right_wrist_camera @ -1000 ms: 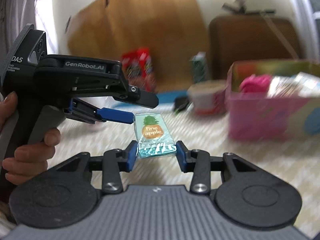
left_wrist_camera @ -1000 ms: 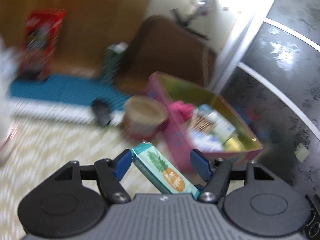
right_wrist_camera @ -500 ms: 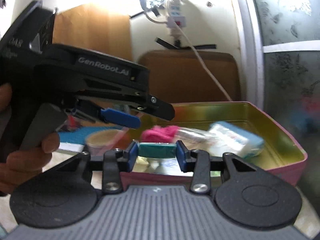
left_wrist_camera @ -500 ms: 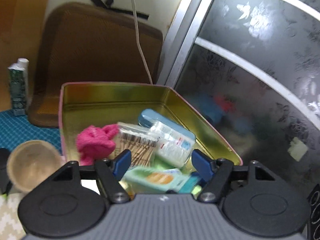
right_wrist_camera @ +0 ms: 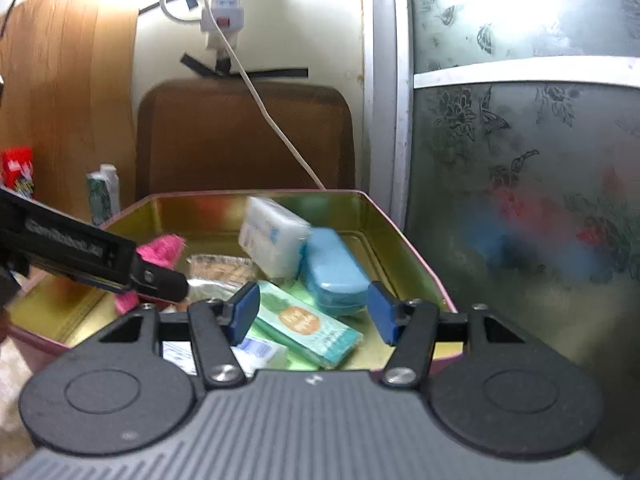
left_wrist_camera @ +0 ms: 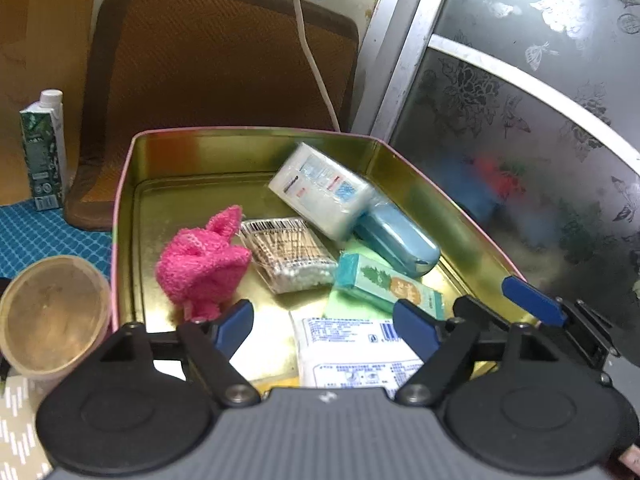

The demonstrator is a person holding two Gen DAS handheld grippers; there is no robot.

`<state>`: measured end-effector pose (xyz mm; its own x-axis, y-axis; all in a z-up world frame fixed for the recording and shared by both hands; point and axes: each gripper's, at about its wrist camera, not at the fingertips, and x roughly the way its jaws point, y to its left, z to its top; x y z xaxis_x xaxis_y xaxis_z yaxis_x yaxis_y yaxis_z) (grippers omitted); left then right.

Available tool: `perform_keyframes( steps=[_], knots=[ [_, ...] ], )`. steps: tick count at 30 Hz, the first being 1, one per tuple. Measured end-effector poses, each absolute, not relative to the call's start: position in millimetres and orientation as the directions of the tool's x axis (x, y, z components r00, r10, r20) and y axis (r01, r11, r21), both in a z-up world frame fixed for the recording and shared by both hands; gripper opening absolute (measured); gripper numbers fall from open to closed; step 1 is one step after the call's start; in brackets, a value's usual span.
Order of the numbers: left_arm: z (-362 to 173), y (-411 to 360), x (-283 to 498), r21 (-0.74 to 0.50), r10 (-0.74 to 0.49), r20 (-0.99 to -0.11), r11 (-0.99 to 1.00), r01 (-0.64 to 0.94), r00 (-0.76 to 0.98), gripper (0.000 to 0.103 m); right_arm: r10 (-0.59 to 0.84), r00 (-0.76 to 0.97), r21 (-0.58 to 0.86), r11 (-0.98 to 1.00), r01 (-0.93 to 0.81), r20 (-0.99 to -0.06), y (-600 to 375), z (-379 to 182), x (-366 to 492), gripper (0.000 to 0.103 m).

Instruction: Organize soft objects

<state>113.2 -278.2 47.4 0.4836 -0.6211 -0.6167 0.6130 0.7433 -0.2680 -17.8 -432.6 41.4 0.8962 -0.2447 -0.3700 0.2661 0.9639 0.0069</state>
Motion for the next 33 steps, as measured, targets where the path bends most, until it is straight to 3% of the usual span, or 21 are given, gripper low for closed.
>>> perform_keyframes(
  steps=[10, 14, 19, 24, 26, 33],
  knots=[
    [73.4, -175.9, 64.1, -0.238, -0.648, -0.478, 0.745, 0.623, 0.593, 0.089, -0.097, 0.945, 0.073, 0.989, 0.126, -0.313, -379.7, 64.9, -28.0, 0.062],
    [58.8, -98.3, 57.4, -0.198, -0.525, -0.493, 0.844, 0.498, 0.694, 0.091, 0.004, 0.955, 0.066, 0.998, 0.017, -0.296, -340.1, 76.6, -30.4, 0.062],
    [20.9, -21.7, 55.6, -0.063, -0.275, -0.597, 0.952, 0.298, 0.754, 0.092, 0.164, 0.934, 0.053, 0.986, -0.155, -0.317, -282.0, 83.3, -12.1, 0.063],
    [-7.9, 18.2, 42.9, -0.023, -0.197, -0.613, 0.972, 0.232, 0.765, 0.091, 0.295, 0.867, 0.075, 0.954, -0.290, -0.401, -232.9, 91.1, 41.1, 0.064],
    [-3.5, 30.4, 39.8, -0.107, -0.261, -0.570, 0.964, 0.245, 0.779, 0.094, 0.316, 0.830, 0.082, 0.946, -0.315, -0.458, -215.3, 94.1, 71.4, 0.064],
    [-6.7, 32.4, 42.4, -0.155, -0.305, -0.564, 0.952, 0.264, 0.768, 0.094, 0.296, 0.659, 0.161, 0.952, -0.259, -0.691, -194.8, 92.6, 173.3, 0.064]
  ],
)
